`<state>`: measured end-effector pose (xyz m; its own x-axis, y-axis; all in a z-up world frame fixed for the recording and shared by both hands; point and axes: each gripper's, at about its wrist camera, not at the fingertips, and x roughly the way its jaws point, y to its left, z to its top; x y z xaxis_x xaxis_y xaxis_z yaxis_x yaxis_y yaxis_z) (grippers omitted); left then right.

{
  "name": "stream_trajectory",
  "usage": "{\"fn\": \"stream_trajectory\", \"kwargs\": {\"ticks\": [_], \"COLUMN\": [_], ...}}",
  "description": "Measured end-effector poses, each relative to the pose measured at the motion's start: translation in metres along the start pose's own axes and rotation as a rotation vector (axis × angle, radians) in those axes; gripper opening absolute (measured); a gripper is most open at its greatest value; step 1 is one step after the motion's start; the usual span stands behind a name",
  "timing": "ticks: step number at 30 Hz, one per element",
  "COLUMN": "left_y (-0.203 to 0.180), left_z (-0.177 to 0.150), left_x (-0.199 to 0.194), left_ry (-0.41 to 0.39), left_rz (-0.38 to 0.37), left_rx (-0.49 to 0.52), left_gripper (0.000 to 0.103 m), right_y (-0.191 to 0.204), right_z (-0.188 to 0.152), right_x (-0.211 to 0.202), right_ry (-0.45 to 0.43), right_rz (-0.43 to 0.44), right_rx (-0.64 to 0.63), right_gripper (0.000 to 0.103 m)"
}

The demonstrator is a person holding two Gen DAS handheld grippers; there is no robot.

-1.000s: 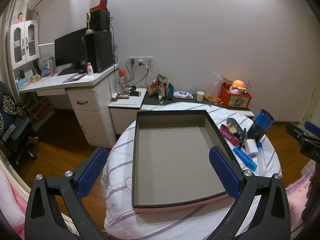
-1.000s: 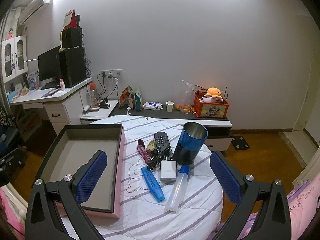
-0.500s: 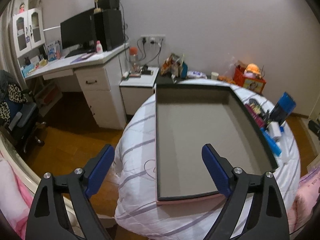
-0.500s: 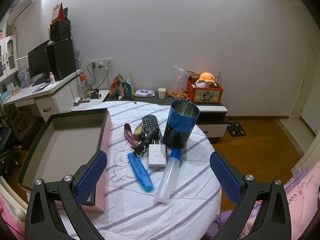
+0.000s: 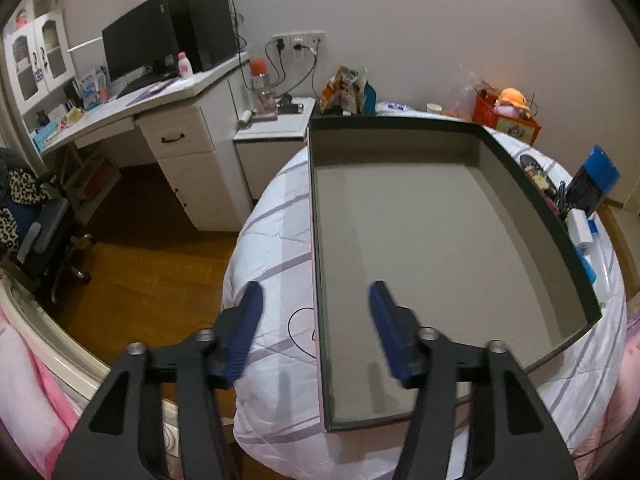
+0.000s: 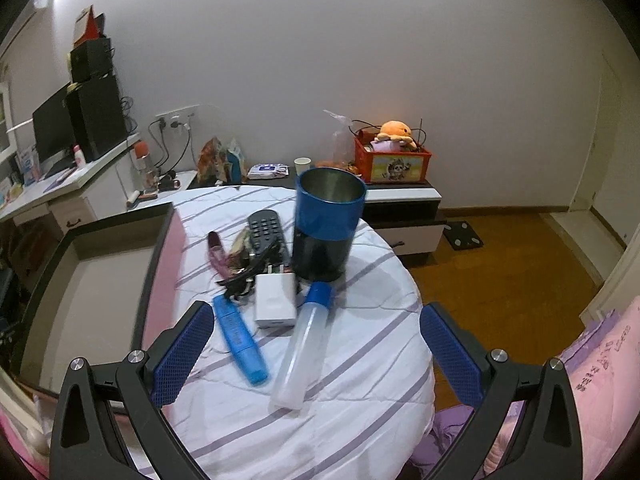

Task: Organize rigid objects
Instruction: 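Grasp the tray rim with the left gripper while the right approaches the blue cup, then close the right gripper around the blue-and-black cup rim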

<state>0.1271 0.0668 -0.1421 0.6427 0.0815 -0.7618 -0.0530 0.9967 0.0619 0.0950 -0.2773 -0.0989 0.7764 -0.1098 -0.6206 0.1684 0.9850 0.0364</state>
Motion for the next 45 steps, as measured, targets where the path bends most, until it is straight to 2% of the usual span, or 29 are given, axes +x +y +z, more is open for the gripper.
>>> {"fn": "stream_trajectory", "kwargs": {"ticks": [3, 7, 8, 10, 12, 17, 22, 26, 28, 32, 39, 45], "left_y": [0.0, -0.003, -0.004, -0.005, -0.006, -0.006, -0.007, -0.008, -0.008, -0.007, -0.007, -0.006], "left_z": [-0.001, -0.002, -0.002, -0.003, -0.004, -0.003, -0.003, -0.003, -0.003, -0.003, -0.004, -0.005], "left_x": [0.006, 0.012, 0.015, 0.022, 0.025, 0.03, 0.033, 0.033, 0.034, 0.034, 0.033, 0.033], "left_ry": [0.016, 0.026, 0.034, 0.049, 0.057, 0.063, 0.068, 0.068, 0.067, 0.066, 0.064, 0.059], "left_rz": [0.005, -0.001, -0.001, -0.002, 0.01, 0.015, 0.027, 0.033, 0.036, 0.041, 0.044, 0.043], "left_rx": [0.011, 0.028, 0.032, 0.035, 0.039, 0.044, 0.051, 0.053, 0.057, 0.059, 0.058, 0.046], "left_gripper": [0.045, 0.026, 0.024, 0.012, 0.01, 0.008, 0.008, 0.008, 0.008, 0.008, 0.008, 0.008], "right_y": [-0.012, -0.016, -0.016, -0.015, -0.014, -0.014, -0.019, -0.022, -0.024, -0.024, -0.016, 0.002], "right_z": [0.001, 0.003, 0.005, 0.01, 0.015, 0.031, 0.042, 0.051, 0.053, 0.054, 0.051, 0.054], "right_x": [0.009, 0.02, 0.024, 0.031, 0.037, 0.063, 0.087, 0.098, 0.103, 0.114, 0.106, 0.074], "right_ry": [-0.005, -0.021, -0.021, -0.026, -0.038, -0.03, -0.02, -0.024, -0.019, 0.014, 0.005, -0.093], "right_rz": [0.005, 0.011, 0.018, 0.036, 0.062, 0.089, 0.125, 0.115, 0.126, 0.145, 0.125, 0.065], "right_rx": [0.029, 0.028, 0.021, 0.013, 0.01, 0.015, 0.072, 0.082, 0.093, 0.091, 0.022, -0.054], "right_gripper": [0.103, 0.103, 0.103, 0.103, 0.103, 0.103, 0.103, 0.103, 0.099, 0.069, 0.068, 0.068]}}
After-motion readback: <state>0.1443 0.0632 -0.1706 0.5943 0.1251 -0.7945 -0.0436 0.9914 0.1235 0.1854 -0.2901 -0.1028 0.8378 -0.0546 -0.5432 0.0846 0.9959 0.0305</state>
